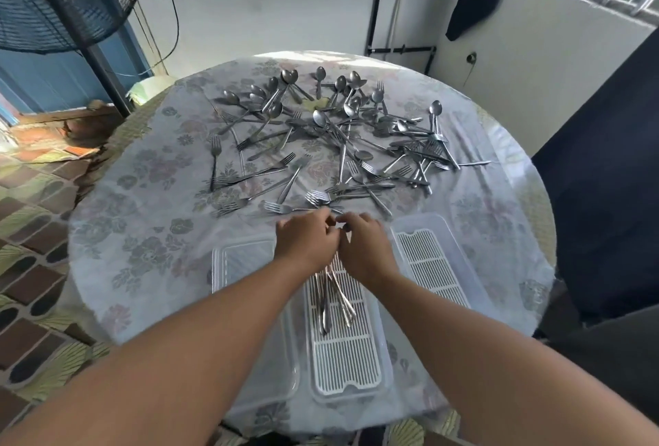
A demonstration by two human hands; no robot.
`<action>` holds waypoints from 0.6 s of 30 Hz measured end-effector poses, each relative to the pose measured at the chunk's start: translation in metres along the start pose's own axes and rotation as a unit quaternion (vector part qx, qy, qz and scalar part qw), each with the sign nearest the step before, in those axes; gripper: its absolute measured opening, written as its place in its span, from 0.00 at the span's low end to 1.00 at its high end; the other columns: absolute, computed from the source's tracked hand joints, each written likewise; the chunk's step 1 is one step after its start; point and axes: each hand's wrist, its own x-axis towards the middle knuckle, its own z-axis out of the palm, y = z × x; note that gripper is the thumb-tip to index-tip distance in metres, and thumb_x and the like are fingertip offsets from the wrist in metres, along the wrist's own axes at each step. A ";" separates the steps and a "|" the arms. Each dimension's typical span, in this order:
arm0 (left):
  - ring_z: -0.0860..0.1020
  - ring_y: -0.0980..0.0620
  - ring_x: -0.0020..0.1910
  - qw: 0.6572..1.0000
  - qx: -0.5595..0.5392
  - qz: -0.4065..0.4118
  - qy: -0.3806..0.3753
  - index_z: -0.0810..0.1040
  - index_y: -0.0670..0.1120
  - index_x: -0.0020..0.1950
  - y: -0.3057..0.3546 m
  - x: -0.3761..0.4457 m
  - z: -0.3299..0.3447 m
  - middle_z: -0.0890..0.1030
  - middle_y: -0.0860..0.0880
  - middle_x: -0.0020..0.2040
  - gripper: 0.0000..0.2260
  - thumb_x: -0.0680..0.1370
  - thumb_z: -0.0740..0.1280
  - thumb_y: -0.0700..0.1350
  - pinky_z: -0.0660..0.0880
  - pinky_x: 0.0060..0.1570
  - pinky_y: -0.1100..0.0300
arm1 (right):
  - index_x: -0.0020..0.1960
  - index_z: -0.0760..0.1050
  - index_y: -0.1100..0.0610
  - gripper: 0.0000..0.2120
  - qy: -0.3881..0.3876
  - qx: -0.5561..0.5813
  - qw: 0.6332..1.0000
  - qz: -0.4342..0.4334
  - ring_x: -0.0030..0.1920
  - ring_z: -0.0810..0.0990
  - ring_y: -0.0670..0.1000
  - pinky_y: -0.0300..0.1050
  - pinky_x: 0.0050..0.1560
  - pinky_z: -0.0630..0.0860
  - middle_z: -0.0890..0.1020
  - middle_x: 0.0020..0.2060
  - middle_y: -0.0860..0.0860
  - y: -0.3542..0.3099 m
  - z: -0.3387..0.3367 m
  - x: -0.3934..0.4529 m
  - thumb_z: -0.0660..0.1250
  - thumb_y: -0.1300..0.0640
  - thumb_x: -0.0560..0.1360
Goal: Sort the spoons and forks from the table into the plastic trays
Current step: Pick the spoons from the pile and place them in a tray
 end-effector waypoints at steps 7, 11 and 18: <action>0.80 0.45 0.44 0.988 -0.145 -0.062 0.006 0.79 0.50 0.46 0.044 0.032 -0.001 0.82 0.51 0.42 0.07 0.79 0.64 0.51 0.75 0.42 0.55 | 0.60 0.80 0.50 0.12 0.047 0.063 0.996 0.038 0.52 0.80 0.52 0.47 0.48 0.76 0.83 0.53 0.49 0.006 -0.032 0.034 0.63 0.56 0.79; 0.79 0.44 0.41 0.987 -0.145 -0.060 0.024 0.77 0.48 0.43 0.075 0.059 0.027 0.82 0.48 0.41 0.10 0.80 0.64 0.52 0.73 0.38 0.55 | 0.59 0.80 0.50 0.10 0.078 0.065 0.994 0.045 0.52 0.80 0.53 0.47 0.48 0.75 0.84 0.51 0.50 0.046 -0.057 0.066 0.64 0.52 0.80; 0.81 0.43 0.45 0.986 -0.015 -0.163 -0.010 0.79 0.47 0.49 0.134 0.117 0.095 0.82 0.46 0.45 0.06 0.79 0.64 0.47 0.76 0.41 0.53 | 0.55 0.75 0.52 0.07 -0.002 0.060 0.992 0.107 0.54 0.81 0.59 0.48 0.49 0.73 0.85 0.51 0.53 0.159 -0.099 0.136 0.64 0.51 0.81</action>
